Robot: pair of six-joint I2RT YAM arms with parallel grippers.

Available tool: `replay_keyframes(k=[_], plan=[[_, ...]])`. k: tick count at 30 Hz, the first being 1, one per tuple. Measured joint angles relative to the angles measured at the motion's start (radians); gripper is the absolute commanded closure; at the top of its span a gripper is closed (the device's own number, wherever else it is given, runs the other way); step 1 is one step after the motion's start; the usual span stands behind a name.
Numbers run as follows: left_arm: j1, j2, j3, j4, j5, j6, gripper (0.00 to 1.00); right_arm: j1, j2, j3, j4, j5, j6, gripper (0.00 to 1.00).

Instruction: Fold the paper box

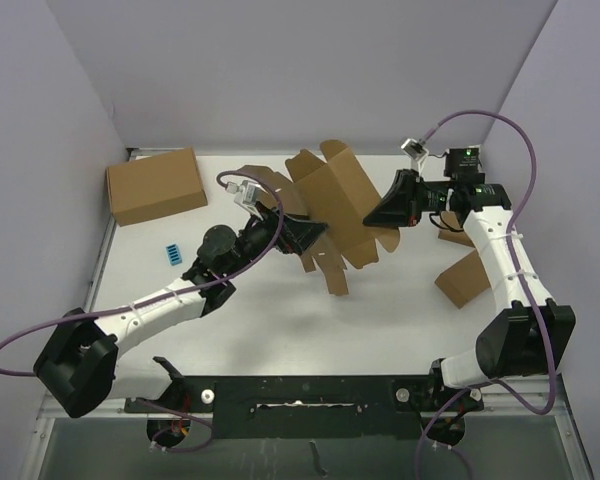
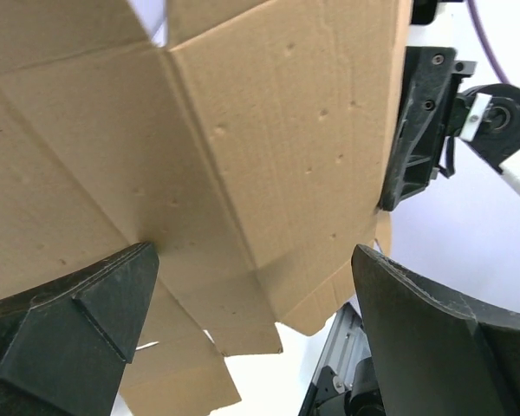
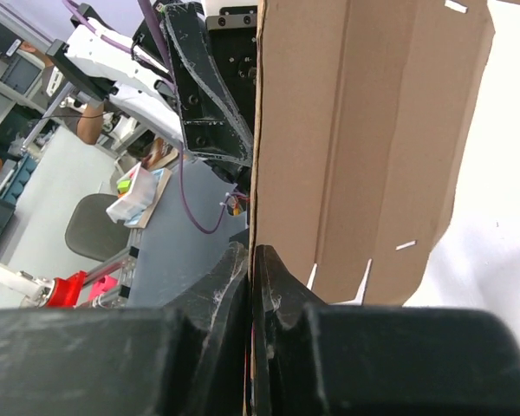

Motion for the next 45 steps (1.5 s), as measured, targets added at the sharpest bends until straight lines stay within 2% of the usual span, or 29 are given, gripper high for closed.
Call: replay_keyframes(k=[8, 14, 18, 22, 28, 29, 40, 43, 45], plan=[[0.000, 0.050, 0.048, 0.092, 0.061, -0.004, 0.05, 0.031, 0.000, 0.022, 0.042, -0.003, 0.077, 1.00], [0.000, 0.058, 0.055, 0.155, 0.089, -0.030, 0.18, 0.035, -0.006, 0.018, 0.113, -0.011, 0.154, 1.00], [0.000, 0.058, 0.055, 0.183, 0.091, -0.047, 0.33, 0.035, -0.018, -0.016, 0.191, -0.019, 0.215, 1.00], [0.000, 0.058, 0.055, 0.186, 0.092, -0.054, 0.56, 0.033, -0.018, -0.028, 0.217, -0.018, 0.241, 1.00], [0.000, 0.058, 0.055, 0.196, 0.092, -0.065, 0.98, 0.033, -0.019, -0.028, 0.205, 0.014, 0.221, 1.00], [0.000, 0.058, 0.055, 0.204, 0.096, -0.069, 1.00, 0.032, -0.018, -0.027, 0.195, 0.029, 0.209, 0.99], [-0.006, 0.060, 0.055, 0.215, 0.105, -0.070, 1.00, 0.048, -0.018, -0.010, 0.087, 0.100, 0.105, 0.74], [-0.006, 0.066, 0.055, 0.225, 0.105, -0.068, 1.00, 0.062, -0.018, -0.010, 0.085, 0.100, 0.107, 0.73], [-0.007, 0.072, 0.055, 0.234, 0.105, -0.069, 1.00, 0.068, -0.018, -0.010, 0.093, 0.099, 0.115, 0.81]])
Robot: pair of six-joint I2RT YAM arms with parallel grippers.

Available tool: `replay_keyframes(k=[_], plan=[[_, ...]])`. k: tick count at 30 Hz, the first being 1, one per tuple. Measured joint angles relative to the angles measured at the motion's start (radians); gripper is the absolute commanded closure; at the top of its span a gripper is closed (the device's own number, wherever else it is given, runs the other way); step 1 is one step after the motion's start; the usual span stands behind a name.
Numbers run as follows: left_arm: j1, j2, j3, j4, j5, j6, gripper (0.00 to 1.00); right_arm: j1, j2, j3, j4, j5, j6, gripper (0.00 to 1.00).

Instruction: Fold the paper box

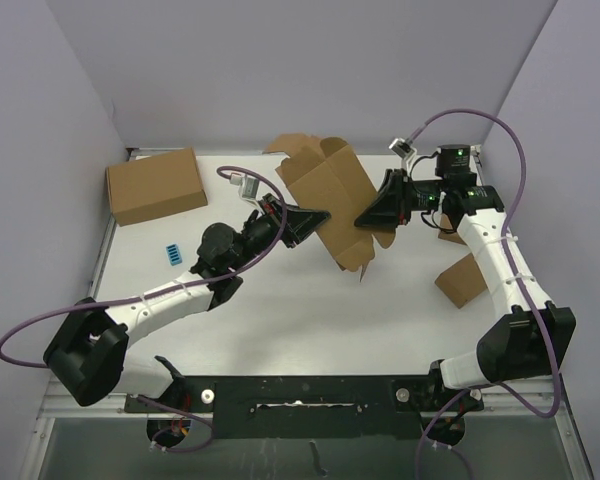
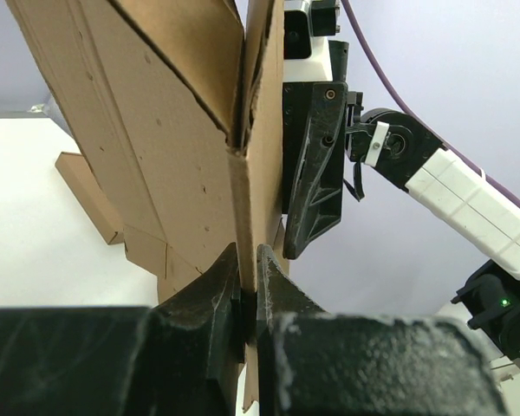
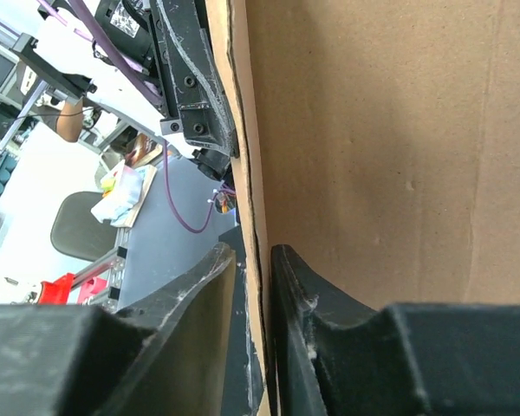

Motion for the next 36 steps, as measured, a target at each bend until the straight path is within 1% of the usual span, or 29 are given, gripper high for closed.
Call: replay_keyframes(k=[2, 3, 12, 15, 17, 19, 21, 23, 24, 26, 29, 33, 36], plan=[[-0.001, 0.004, 0.000, 0.008, 0.001, -0.001, 1.00, 0.002, 0.000, 0.000, 0.012, 0.000, 0.007, 0.96], [-0.002, 0.005, 0.000, 0.013, 0.003, -0.002, 1.00, 0.001, 0.000, -0.001, 0.019, 0.000, 0.011, 1.00], [-0.002, 0.005, 0.000, 0.027, 0.008, 0.001, 1.00, 0.000, -0.003, -0.001, 0.033, -0.005, 0.020, 1.00], [-0.001, 0.004, -0.001, 0.026, 0.007, 0.001, 0.70, 0.000, -0.003, -0.001, 0.032, -0.005, 0.014, 1.00], [0.000, -0.001, -0.013, 0.018, 0.001, 0.013, 0.55, 0.000, -0.004, -0.001, 0.014, -0.006, -0.003, 1.00], [0.006, -0.018, -0.043, -0.006, -0.008, 0.027, 0.43, 0.000, -0.006, 0.008, -0.035, 0.003, -0.049, 1.00], [0.016, -0.067, -0.092, -0.059, -0.018, 0.047, 0.33, 0.000, -0.006, 0.041, -0.118, 0.036, -0.126, 1.00], [0.031, -0.139, -0.137, -0.121, -0.027, 0.071, 0.23, 0.000, -0.006, 0.091, -0.207, 0.082, -0.214, 1.00], [0.046, -0.199, -0.166, -0.167, -0.031, 0.082, 0.19, 0.000, -0.006, 0.122, -0.247, 0.108, -0.261, 1.00], [0.080, -0.303, -0.203, -0.229, -0.039, 0.105, 0.13, 0.000, -0.011, 0.173, -0.312, 0.154, -0.343, 1.00], [0.162, -0.485, -0.254, -0.340, -0.035, 0.131, 0.08, 0.002, -0.029, 0.226, -0.407, 0.222, -0.447, 1.00], [0.288, -0.647, -0.307, -0.493, -0.006, 0.137, 0.07, 0.009, -0.046, 0.312, -0.511, 0.305, -0.555, 1.00], [0.369, -0.706, -0.366, -0.565, 0.024, 0.119, 0.07, 0.013, -0.066, 0.331, -0.552, 0.351, -0.603, 1.00]])
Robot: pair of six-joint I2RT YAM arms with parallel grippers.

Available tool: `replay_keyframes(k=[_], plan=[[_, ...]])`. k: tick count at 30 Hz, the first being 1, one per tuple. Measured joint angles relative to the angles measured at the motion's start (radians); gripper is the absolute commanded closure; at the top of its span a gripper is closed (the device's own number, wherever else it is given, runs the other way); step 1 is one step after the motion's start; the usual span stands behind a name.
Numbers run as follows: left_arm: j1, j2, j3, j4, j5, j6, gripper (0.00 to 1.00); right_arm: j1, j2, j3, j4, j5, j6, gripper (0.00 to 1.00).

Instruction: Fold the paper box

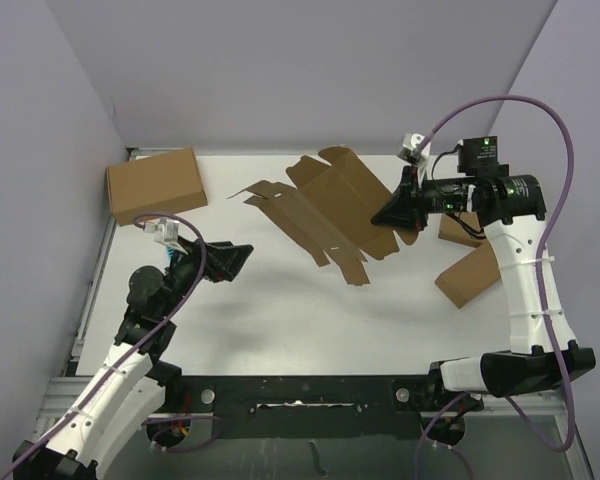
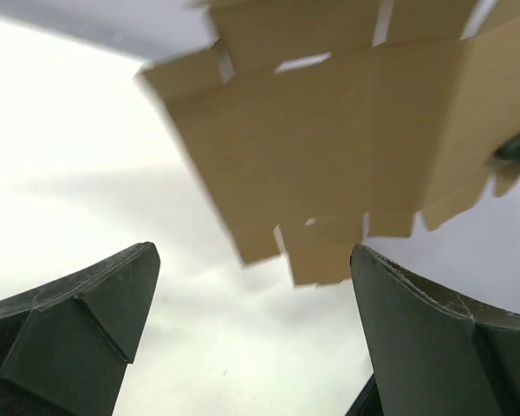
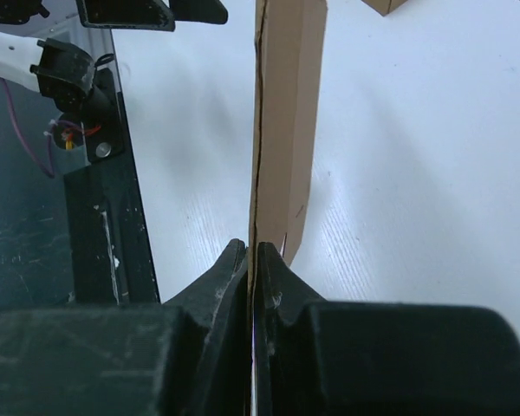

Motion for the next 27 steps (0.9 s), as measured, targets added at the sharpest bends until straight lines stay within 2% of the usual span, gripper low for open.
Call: replay_keyframes(k=[4, 7, 13, 22, 27], plan=[[0.044, 0.001, -0.093, -0.067, 0.028, -0.048, 0.09, 0.000, -0.009, -0.008, -0.027, 0.042, -0.028, 1.00], [0.046, 0.027, -0.132, -0.055, 0.044, -0.078, 0.10, 0.000, -0.007, -0.027, -0.034, 0.061, -0.030, 1.00], [0.043, 0.159, -0.205, 0.094, 0.078, -0.158, 0.10, 0.000, 0.002, -0.038, -0.040, 0.041, -0.015, 1.00], [-0.007, 0.376, -0.193, 0.340, 0.090, -0.178, 0.11, -0.034, 0.033, -0.081, -0.001, -0.103, 0.063, 1.00], [-0.020, 0.466, -0.140, 0.407, 0.088, -0.173, 0.30, -0.042, 0.035, -0.103, 0.027, -0.154, 0.105, 1.00]])
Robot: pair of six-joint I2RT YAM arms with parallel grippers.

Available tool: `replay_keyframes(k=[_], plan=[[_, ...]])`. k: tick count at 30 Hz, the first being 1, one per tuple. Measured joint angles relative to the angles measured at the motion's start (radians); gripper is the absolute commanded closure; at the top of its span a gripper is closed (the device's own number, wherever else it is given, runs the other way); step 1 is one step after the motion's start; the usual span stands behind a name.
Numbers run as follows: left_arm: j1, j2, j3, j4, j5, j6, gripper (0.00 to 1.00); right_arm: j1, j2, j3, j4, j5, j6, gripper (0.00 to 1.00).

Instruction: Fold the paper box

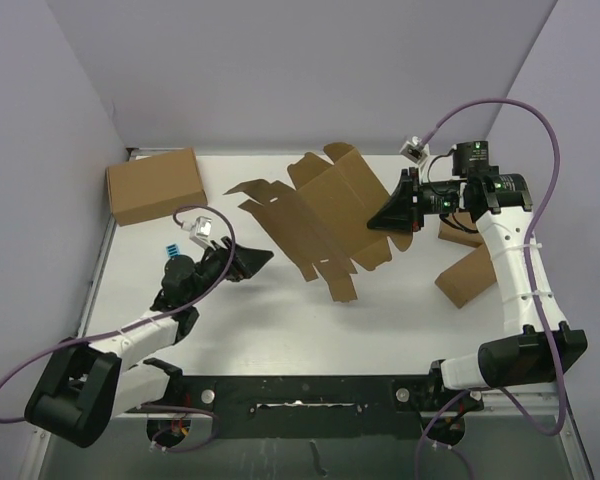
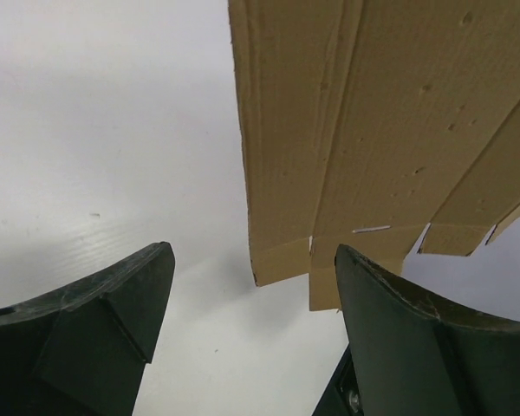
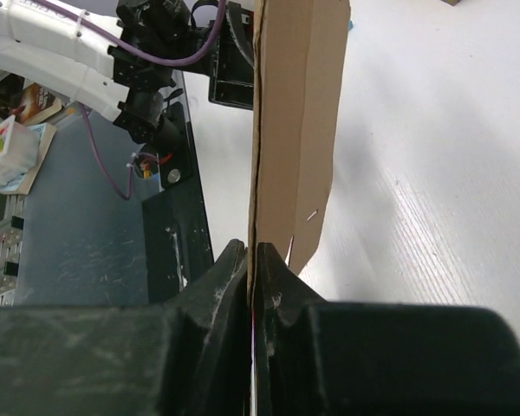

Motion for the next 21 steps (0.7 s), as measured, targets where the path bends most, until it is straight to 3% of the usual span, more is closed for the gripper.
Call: replay_keyframes(k=[5, 16, 21], plan=[[0.000, 0.064, 0.050, 0.068, 0.000, 0.007, 0.37, -0.005, 0.003, -0.012, 0.025, -0.025, 0.022, 1.00], [0.000, 0.143, 0.092, 0.090, -0.034, 0.010, 0.36, -0.005, 0.012, -0.021, 0.042, -0.049, 0.045, 1.00], [0.000, 0.211, 0.122, 0.136, -0.025, 0.005, 0.50, -0.015, 0.016, -0.023, 0.048, -0.057, 0.054, 1.00]])
